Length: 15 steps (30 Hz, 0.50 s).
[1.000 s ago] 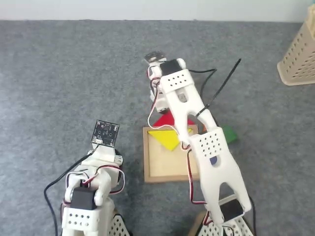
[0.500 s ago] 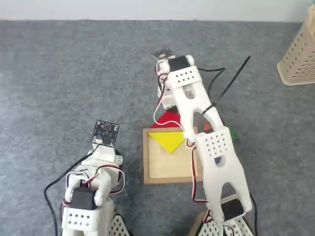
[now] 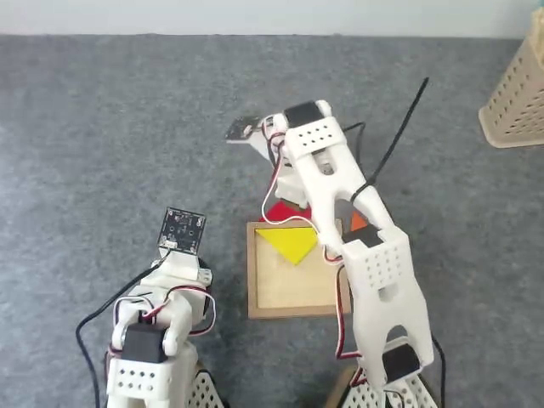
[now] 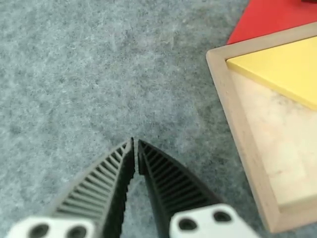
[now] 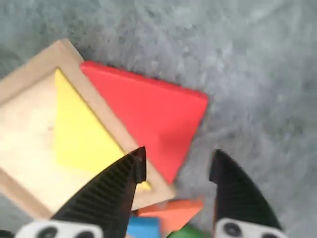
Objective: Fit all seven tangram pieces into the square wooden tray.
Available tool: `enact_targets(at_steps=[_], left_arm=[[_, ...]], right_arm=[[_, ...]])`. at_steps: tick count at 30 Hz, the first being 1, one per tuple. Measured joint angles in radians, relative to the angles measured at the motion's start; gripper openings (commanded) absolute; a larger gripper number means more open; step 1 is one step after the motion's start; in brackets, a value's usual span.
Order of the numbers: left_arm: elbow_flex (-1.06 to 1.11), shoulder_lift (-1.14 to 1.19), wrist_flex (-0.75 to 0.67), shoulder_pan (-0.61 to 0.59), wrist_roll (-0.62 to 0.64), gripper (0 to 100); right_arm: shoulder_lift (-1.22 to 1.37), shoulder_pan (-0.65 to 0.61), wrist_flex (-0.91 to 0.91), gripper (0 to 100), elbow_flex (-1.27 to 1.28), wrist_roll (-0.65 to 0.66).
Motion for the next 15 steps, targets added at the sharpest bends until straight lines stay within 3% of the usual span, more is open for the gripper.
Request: enact_targets(at_steps=[15], left_arm=[[0.0,0.0,0.0,0.0,0.0,1]], right_arm=[[0.092,-0.028,-0.086,23.2,-0.002,0.064]])
